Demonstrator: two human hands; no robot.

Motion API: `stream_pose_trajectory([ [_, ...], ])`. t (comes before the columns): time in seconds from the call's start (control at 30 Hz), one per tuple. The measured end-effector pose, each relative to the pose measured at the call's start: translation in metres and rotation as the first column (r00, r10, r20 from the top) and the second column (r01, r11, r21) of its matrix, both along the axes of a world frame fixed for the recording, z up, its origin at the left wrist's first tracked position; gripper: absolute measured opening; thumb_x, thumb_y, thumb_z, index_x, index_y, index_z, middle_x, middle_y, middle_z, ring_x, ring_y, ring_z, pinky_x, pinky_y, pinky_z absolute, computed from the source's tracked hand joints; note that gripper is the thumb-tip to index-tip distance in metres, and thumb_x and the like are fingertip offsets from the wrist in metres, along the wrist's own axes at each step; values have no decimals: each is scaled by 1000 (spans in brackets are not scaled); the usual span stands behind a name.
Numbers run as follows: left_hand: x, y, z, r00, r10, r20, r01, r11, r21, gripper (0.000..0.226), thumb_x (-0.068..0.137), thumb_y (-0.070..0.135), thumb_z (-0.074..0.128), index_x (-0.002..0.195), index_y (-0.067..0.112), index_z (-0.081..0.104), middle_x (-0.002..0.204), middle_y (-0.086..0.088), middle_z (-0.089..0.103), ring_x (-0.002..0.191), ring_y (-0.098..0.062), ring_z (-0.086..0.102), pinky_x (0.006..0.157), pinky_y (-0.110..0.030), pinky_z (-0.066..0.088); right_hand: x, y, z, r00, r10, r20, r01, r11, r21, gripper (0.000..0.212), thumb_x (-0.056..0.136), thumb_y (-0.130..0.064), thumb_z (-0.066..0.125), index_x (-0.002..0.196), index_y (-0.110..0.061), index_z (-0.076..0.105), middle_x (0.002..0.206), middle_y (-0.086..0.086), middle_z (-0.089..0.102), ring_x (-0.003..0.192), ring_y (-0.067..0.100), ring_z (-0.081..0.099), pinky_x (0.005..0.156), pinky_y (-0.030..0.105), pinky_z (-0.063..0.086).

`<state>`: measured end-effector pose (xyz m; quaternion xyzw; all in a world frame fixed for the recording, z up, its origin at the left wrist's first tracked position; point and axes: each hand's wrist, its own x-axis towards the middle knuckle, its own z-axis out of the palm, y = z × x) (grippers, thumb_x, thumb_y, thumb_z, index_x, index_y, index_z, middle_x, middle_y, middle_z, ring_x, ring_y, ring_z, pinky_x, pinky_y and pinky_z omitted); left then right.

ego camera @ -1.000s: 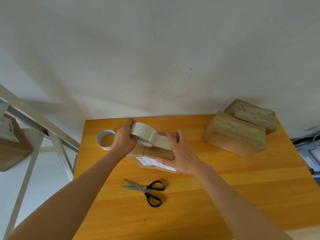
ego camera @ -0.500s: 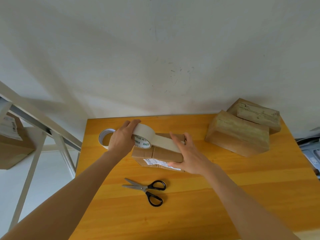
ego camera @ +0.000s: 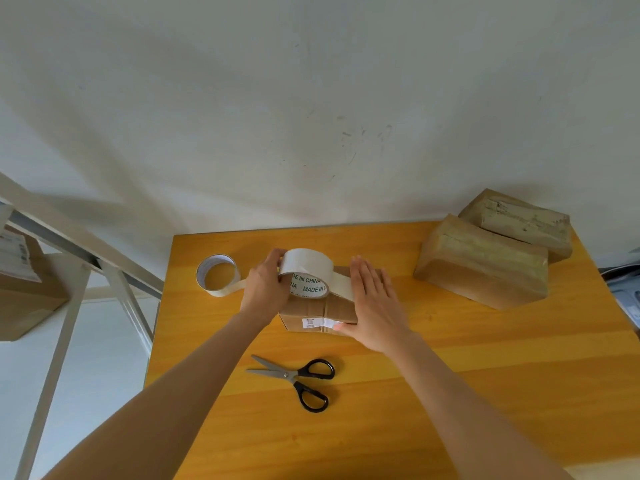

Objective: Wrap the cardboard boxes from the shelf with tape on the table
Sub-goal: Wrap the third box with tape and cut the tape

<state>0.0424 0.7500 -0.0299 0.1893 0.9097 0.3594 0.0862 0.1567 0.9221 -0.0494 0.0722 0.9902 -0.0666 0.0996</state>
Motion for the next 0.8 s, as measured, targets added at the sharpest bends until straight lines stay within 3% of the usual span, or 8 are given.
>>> stream_pose_trajectory([
  [0.23,-15,-5,9,980,-194,-36,188,974,-126,33,87,0,51,118,11,45,95,-8,60,74,-21,52,50,-25,34,1,4,-7,1000,-2,3,2,1000,17,116,79,-70,52,149,-5,-13,159,17,4,147,31,4,118,44,-4],
  [0.37,-51,-44,29,985,164,-50,-170,973,-158,36,86,-1,55,116,8,39,86,-5,52,69,-21,48,48,-28,34,12,19,-12,999,-41,26,40,999,29,115,75,-75,45,150,-7,-10,157,20,7,146,34,7,119,48,5],
  [0.47,-77,-83,42,973,195,-125,-215,961,-175,32,82,-7,55,109,3,41,90,-14,54,78,-31,51,57,-40,42,20,30,-16,999,-49,2,48,997,55,114,71,-78,34,151,-6,-1,154,23,17,143,37,17,117,49,15],
  [0.63,-64,-75,30,993,96,62,-87,986,-144,37,83,-10,45,114,12,42,94,-12,58,82,-31,59,55,-43,54,5,19,-18,1000,-2,-21,3,998,55,117,72,-73,58,151,-10,-2,153,22,23,142,37,21,117,51,17],
  [0.7,-56,-70,22,990,65,127,-49,990,-129,39,85,-9,45,116,14,43,98,-11,58,85,-32,60,58,-47,57,1,17,-13,1000,-14,-25,15,999,51,118,72,-72,59,151,-14,-6,153,21,21,143,36,18,117,52,16],
  [0.8,-50,-65,12,980,56,189,-37,994,-101,36,88,-7,44,117,14,44,101,-11,55,85,-31,58,55,-45,57,0,13,-8,999,-34,-2,34,998,59,116,74,-76,53,151,-15,-10,158,20,4,146,36,2,118,50,4],
])
